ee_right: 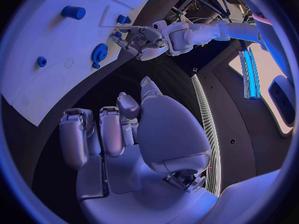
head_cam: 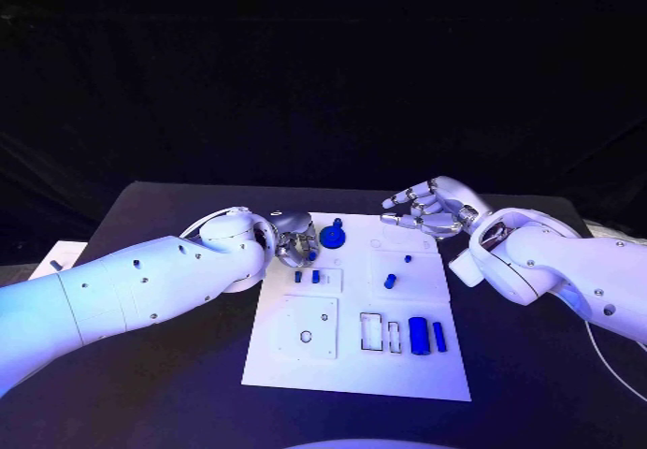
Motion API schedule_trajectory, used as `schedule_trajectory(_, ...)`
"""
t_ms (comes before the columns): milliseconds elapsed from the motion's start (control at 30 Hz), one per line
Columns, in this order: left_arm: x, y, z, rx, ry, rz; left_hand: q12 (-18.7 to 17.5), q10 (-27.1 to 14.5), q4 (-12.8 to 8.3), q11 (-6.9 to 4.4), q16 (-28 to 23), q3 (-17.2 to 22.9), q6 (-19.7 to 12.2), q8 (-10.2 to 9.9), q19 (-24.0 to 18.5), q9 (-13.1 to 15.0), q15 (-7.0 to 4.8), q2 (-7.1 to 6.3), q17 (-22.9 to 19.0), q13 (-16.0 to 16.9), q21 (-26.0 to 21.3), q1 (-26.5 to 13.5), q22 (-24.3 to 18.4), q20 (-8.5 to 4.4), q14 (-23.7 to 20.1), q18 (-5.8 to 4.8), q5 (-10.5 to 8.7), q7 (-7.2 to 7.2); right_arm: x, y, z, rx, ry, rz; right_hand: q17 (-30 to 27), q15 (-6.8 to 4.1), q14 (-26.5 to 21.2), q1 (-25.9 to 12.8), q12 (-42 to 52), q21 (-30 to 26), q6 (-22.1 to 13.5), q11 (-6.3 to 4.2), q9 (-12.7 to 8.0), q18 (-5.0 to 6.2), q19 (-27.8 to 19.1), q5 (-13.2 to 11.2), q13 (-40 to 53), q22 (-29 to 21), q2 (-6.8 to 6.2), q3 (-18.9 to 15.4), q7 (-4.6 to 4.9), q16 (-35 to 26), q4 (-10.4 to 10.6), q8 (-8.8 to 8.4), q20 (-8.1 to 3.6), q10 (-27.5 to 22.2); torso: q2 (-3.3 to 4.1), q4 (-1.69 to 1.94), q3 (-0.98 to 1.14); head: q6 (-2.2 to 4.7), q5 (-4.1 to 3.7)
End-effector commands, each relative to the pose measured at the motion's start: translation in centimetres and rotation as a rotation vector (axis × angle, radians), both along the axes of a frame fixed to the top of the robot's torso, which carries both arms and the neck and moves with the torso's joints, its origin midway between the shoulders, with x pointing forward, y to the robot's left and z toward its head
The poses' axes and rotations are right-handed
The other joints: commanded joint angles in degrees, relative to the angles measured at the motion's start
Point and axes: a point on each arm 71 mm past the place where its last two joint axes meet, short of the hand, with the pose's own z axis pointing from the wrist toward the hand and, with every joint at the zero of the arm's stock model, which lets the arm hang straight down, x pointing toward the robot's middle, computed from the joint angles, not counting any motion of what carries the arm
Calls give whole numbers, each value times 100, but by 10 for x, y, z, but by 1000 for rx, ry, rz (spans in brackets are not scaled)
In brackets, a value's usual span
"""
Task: Assemble the parts on the task board
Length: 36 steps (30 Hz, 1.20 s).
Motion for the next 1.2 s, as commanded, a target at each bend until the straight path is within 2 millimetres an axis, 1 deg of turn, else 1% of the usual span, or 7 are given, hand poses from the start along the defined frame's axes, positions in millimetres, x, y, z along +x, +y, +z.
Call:
schedule_trajectory(33,-1,-1,-1,7,7,-3,-16,-56,-10,9,28,43,-80,-29,3,-21,48,-17,-13,-5,-23,-68,156,59,167,-17,-16,3,0,1,0,-3,-5,13,8,-13,267,-8,11,-17,44,-32,5,74,-31,40,8,585,47,-36,4,-25,-11,9,-11,-2,0,0,-1,-2,-2)
schedule_trajectory(500,0,10,1,-2,-6,23,-21,-292,-63,48,23,90,-515,-29,-22,-162,80,-77,-83,-16,-117,-131,103,93,147,4,-14,24,2,-4,-2,-20,4,2,-53,-19,254,31,-226,-51,66,-39,18,86,-67,44,-169,536,77,-72,-2,-78,-29,11,-17,-129,0,1,-5,5,-20)
schedule_trajectory(633,-1,17,5,-57,-31,32,-17,-551,-112,74,19,75,-683,-18,-42,-177,99,-84,-119,-27,-196,-115,53,110,139,19,-10,36,5,-10,-4,-66,3,-7,-464,-45,150,268,-2259,-277,153,-60,50,169,-314,9,-1662,205,199,-57,-21,-437,-101,17,-41,-1072,-6,-2,-6,8,-28)
schedule_trajectory(767,-1,29,14,-203,-51,63,0,-726,-156,120,56,73,-620,25,-112,-158,133,-38,-50,-25,-395,-79,-85,136,143,59,-7,70,8,-19,-7,-162,-17,-3,-832,-40,99,779,-3433,-369,341,-23,79,195,-375,-108,-2633,88,257,191,6,-756,-254,31,-60,-1537,-10,3,-1,14,-38)
schedule_trajectory(833,-1,38,19,-329,-43,96,84,-582,-159,119,61,142,-469,94,-169,-135,134,42,-44,-2,-535,-58,-180,144,136,90,-2,90,9,-22,-8,-233,-37,8,-861,-3,120,1032,-3993,-375,429,-6,79,194,-359,-166,-3220,88,220,370,37,-783,-338,15,-47,-1571,-13,4,-1,21,-50)
schedule_trajectory(1100,-7,72,31,-983,122,298,236,-506,-157,173,-1678,299,-176,201,-1623,-145,175,182,-2960,2,-3180,-107,-1919,182,-1233,589,-18,190,7,-23,-13,-610,-165,68,-836,7,173,1270,-4973,-338,769,0,70,175,-276,-312,-4664,164,-44,874,-113,-751,-419,-11,-20,-1245,1,3,-3,53,-113)
schedule_trajectory(1200,-16,82,28,-1225,247,378,422,-296,-99,116,-1814,195,-132,224,-1753,-145,153,279,-3197,45,-3335,-201,-2004,178,-1374,611,-20,152,2,-20,-17,-763,-225,86,-830,-8,186,1251,-5149,-330,862,-1,61,170,-260,-508,-5043,182,-121,1062,-174,-734,-393,-21,-24,-1135,0,10,-8,60,-173)
